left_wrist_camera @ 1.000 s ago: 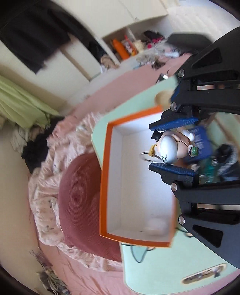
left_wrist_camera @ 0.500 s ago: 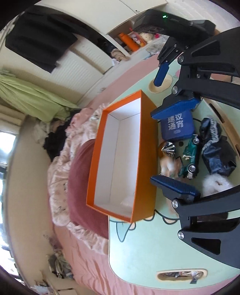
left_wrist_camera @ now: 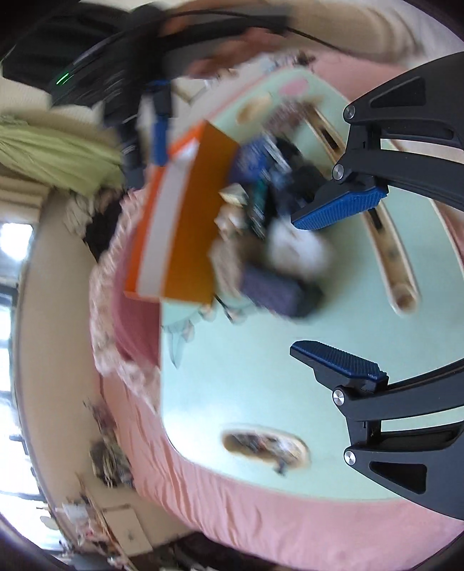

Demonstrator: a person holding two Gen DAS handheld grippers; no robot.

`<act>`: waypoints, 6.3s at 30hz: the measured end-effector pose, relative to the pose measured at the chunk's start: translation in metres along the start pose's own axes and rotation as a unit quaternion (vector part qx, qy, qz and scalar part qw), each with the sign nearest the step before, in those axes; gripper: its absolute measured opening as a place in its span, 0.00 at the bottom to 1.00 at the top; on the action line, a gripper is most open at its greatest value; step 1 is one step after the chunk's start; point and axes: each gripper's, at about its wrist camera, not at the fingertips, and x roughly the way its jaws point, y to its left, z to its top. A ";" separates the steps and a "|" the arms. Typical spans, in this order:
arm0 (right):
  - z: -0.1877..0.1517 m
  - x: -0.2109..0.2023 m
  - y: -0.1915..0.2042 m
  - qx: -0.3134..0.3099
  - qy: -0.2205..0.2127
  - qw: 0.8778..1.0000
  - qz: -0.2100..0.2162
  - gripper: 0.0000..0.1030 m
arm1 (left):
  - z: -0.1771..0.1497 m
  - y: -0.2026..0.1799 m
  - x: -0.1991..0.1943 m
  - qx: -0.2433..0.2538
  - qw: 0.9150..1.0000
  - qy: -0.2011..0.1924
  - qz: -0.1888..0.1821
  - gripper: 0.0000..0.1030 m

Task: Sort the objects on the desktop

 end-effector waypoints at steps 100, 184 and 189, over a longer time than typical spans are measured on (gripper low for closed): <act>-0.207 -0.081 -0.035 -0.007 -0.230 0.965 -0.125 0.95 | -0.041 -0.061 0.015 -0.002 0.997 -0.043 0.060 0.70; -0.221 -0.014 -0.031 -0.114 -0.159 0.971 -0.140 1.00 | -0.054 -0.063 0.006 0.088 0.992 -0.092 -0.009 0.91; -0.227 -0.026 -0.027 -0.126 -0.197 0.964 -0.128 0.79 | -0.049 -0.064 -0.025 0.144 0.974 -0.159 0.075 0.91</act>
